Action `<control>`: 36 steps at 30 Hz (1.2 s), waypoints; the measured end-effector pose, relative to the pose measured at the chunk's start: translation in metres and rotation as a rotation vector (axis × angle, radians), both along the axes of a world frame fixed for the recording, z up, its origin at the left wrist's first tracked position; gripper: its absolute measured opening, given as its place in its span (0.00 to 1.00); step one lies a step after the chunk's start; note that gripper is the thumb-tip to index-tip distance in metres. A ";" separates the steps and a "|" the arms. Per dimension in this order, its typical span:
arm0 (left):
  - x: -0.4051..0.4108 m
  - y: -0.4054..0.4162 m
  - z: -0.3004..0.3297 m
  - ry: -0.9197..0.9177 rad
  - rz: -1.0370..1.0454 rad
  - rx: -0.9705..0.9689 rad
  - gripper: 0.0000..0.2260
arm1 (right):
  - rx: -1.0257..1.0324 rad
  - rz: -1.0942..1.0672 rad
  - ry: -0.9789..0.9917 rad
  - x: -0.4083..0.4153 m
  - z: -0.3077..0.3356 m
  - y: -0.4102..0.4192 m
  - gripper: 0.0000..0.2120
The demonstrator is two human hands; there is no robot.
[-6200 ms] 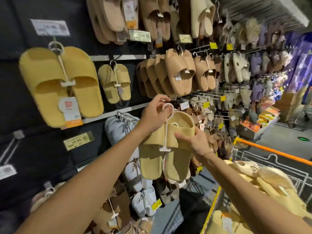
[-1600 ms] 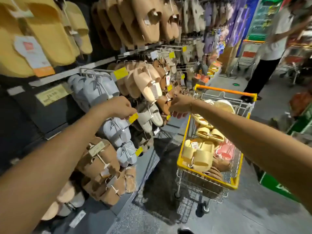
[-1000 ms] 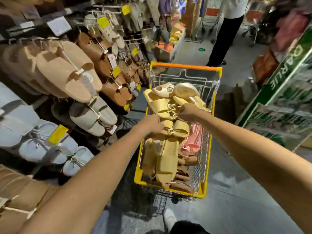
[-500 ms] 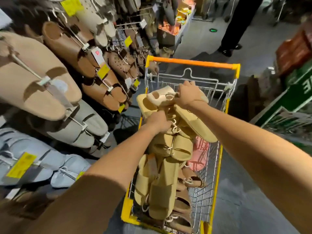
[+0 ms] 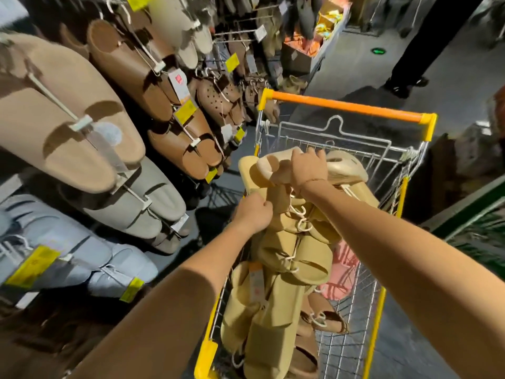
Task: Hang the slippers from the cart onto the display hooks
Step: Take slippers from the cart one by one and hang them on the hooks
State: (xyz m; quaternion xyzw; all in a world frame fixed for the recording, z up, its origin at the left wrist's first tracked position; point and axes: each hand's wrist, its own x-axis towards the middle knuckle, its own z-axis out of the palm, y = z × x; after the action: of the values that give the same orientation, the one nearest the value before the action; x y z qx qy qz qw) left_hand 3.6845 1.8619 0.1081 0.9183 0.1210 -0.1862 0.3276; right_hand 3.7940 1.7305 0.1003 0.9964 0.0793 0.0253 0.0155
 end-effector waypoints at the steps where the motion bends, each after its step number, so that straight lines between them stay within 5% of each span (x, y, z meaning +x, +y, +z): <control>1: 0.006 0.001 0.002 0.026 -0.006 -0.001 0.15 | 0.032 0.001 -0.010 -0.002 0.003 -0.001 0.17; 6: 0.037 -0.002 0.000 0.158 0.134 -0.207 0.26 | 0.240 -0.012 -0.024 -0.010 0.005 -0.018 0.09; 12: 0.074 -0.012 -0.021 0.040 0.334 -0.426 0.33 | 0.219 0.094 0.032 -0.015 0.000 -0.026 0.11; 21: 0.066 -0.033 -0.035 -0.350 0.045 -0.137 0.22 | 0.175 0.042 0.002 -0.021 0.011 -0.010 0.11; 25: 0.065 -0.039 -0.018 -0.411 0.018 -0.094 0.13 | 0.348 0.047 0.024 -0.029 0.030 -0.005 0.09; 29: 0.057 -0.031 0.003 -0.414 -0.033 -0.139 0.26 | 0.393 0.002 0.034 -0.037 0.067 -0.001 0.10; 36: 0.014 0.003 0.090 -0.329 0.059 -0.426 0.30 | 0.973 -0.292 0.209 -0.061 0.173 0.016 0.09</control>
State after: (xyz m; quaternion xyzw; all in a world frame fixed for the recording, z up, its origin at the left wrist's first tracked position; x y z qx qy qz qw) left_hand 3.6990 1.8645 0.1985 0.8426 0.0510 -0.0459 0.5341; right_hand 3.7330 1.7467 0.2737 0.8861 -0.0804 -0.0430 -0.4544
